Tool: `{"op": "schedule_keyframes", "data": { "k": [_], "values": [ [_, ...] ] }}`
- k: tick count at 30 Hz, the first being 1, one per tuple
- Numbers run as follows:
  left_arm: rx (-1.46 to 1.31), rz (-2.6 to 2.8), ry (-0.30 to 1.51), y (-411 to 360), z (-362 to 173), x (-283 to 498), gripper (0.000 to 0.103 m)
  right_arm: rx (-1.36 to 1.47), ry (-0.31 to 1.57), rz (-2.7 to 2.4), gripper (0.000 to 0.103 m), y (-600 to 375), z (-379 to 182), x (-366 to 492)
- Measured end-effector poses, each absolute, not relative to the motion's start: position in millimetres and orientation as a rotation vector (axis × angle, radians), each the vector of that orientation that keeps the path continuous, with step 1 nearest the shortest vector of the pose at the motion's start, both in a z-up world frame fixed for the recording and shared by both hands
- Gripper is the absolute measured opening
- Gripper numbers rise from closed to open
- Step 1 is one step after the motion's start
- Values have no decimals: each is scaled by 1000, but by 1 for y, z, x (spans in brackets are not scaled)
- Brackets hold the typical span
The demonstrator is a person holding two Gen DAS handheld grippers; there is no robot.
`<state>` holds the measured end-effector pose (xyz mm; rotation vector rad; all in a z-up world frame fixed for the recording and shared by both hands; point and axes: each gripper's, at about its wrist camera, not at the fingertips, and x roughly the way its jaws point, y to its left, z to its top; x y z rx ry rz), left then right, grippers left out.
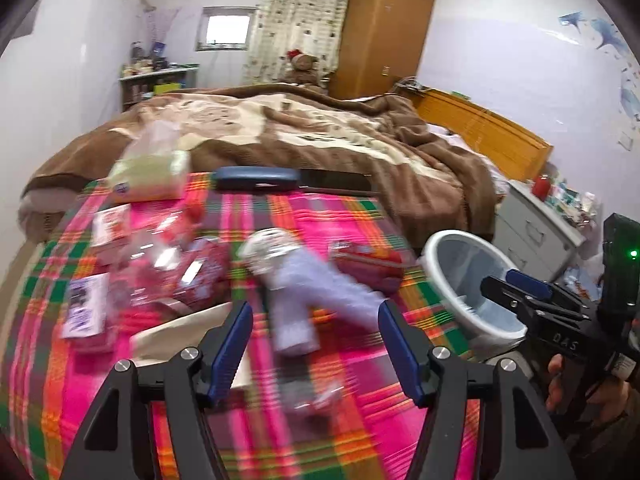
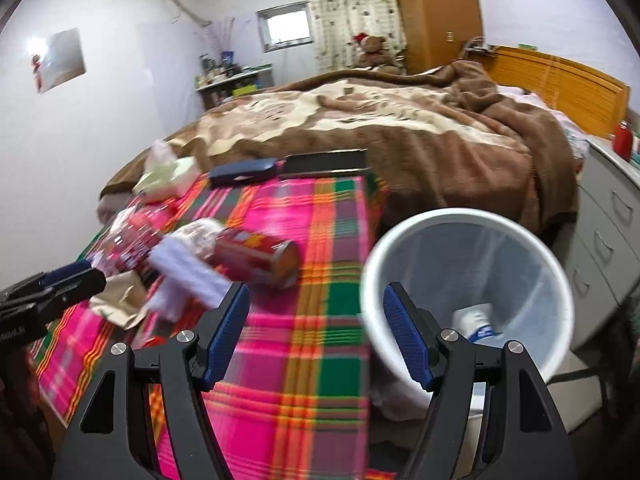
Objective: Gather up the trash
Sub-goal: 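Move both tools back over the trash on the bed, then grasp the orange-labelled jelly cup with the right tool while the left tool grasps the cream paper bag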
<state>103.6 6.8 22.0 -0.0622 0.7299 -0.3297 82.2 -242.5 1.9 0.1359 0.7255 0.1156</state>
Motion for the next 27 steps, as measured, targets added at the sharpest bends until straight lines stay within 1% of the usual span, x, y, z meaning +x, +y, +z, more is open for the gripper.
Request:
{"op": "schedule_keyframes", "data": {
  "k": [9,19,23,27],
  "values": [
    [-118,-212,748,74,7,92,65,87,774,284,71,-180,-15,82],
    [-161,-106,786,126,-14,94,65,2,830,459,71,-124,-35,79],
    [-171,-74,796,143,-22,97,65,-44,859,481,71,-112,-41,81],
    [-194,-50,812,157,-27,103,65,-27,888,485,71,-109,-47,83]
  ]
}}
